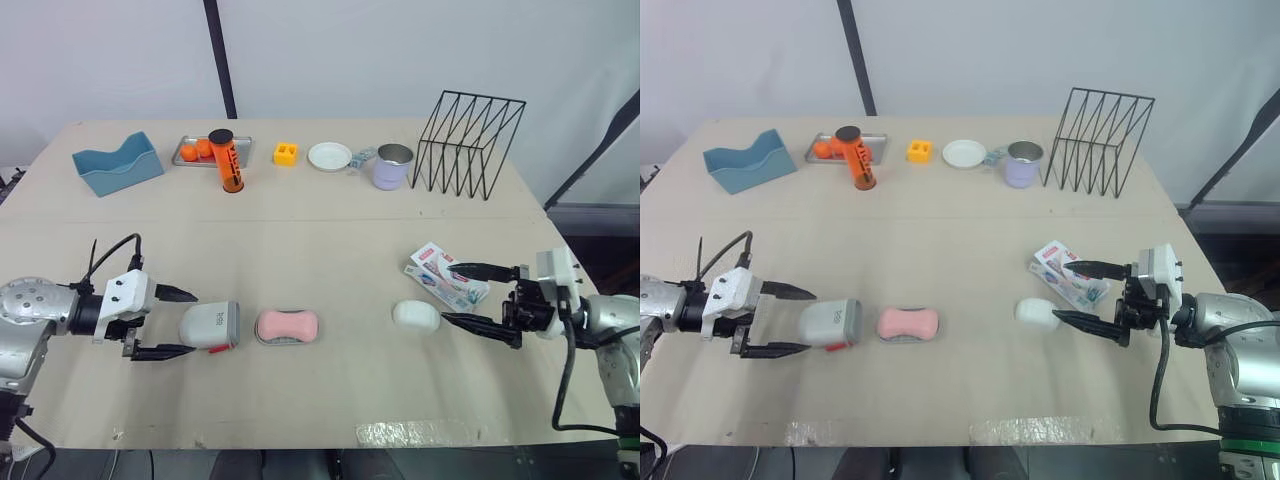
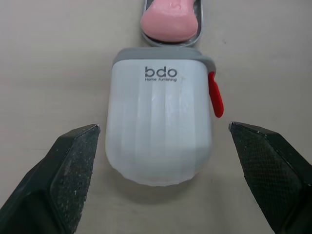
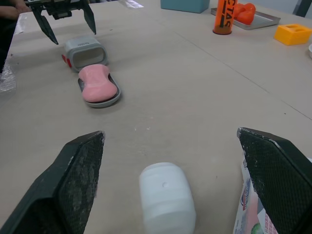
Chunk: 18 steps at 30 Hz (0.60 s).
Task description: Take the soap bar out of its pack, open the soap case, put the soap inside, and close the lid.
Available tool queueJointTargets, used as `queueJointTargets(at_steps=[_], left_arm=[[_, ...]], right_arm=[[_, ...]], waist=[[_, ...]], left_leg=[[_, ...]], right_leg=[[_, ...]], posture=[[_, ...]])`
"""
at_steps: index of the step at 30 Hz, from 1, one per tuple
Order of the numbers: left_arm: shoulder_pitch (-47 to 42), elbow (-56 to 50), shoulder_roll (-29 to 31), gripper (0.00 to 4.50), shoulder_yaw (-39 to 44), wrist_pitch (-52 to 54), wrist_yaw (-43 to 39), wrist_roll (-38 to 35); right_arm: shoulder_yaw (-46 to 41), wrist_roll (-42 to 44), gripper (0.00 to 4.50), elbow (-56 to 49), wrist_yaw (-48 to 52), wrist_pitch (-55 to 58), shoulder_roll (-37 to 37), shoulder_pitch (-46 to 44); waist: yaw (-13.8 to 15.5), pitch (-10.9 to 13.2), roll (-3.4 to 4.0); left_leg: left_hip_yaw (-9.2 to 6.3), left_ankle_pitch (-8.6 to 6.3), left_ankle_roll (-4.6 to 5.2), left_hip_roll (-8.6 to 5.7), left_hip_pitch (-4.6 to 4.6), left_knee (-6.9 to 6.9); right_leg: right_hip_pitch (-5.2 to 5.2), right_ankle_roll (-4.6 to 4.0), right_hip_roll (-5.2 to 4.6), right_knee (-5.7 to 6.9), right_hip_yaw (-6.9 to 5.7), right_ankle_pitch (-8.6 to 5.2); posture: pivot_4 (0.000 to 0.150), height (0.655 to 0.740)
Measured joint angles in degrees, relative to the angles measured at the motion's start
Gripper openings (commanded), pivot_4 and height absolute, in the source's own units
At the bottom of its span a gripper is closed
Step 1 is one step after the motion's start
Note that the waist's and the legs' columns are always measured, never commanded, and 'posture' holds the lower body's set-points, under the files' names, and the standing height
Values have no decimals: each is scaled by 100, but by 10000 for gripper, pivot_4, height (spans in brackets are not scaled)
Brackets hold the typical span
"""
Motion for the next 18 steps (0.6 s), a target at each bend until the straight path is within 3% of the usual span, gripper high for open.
queueJointTargets(at_steps=[18], left_arm=[[-212,407,-167,45000,-401,-317,-109,273]], right_arm=[[219,3,44834,-297,600,-316,-104,116]], waist=[[0,0,0]], left_leg=[[0,0,0,0,0,2]], right_leg=[[0,0,0,2,0,0]], posture=[[1500,7400]])
